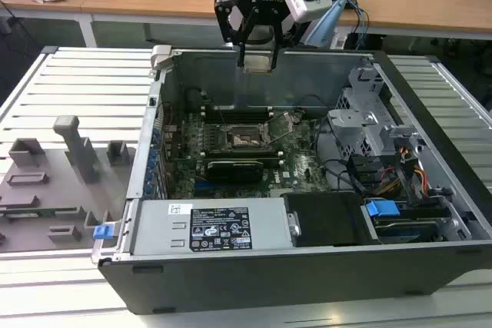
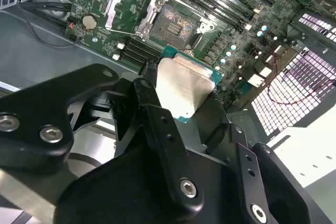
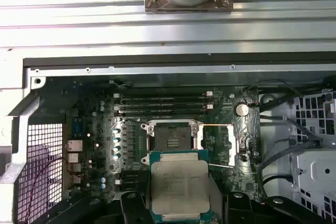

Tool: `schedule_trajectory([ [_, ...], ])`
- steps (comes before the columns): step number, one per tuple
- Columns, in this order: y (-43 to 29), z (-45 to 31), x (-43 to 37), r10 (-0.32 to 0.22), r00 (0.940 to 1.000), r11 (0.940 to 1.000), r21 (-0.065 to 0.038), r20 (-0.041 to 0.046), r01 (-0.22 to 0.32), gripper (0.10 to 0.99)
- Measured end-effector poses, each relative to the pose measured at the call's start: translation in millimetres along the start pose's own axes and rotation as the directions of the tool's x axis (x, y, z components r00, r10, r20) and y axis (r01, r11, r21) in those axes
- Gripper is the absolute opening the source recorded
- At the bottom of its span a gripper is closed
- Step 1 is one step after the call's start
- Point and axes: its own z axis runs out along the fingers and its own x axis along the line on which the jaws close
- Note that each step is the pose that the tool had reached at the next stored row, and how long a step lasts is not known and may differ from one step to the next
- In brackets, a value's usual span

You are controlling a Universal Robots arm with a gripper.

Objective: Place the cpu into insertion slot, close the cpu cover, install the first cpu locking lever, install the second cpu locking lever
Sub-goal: 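Place the cpu into insertion slot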

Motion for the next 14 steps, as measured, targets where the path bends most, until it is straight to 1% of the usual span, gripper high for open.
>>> schedule_trajectory([
  [4,0.0,0.0,0.0,0.005,1.0000,1.0000,0.000,0.0004,-0.005,0.537],
  [7,0.0,0.0,0.0,0.023,0.9997,0.9997,0.000,0.0021,-0.023,0.537],
  [9,0.0,0.0,0.0,0.049,0.9988,0.9988,-0.001,0.0043,-0.049,0.537],
  [14,0.0,0.0,0.0,0.084,0.9964,0.9965,-0.002,0.0074,-0.084,0.537],
])
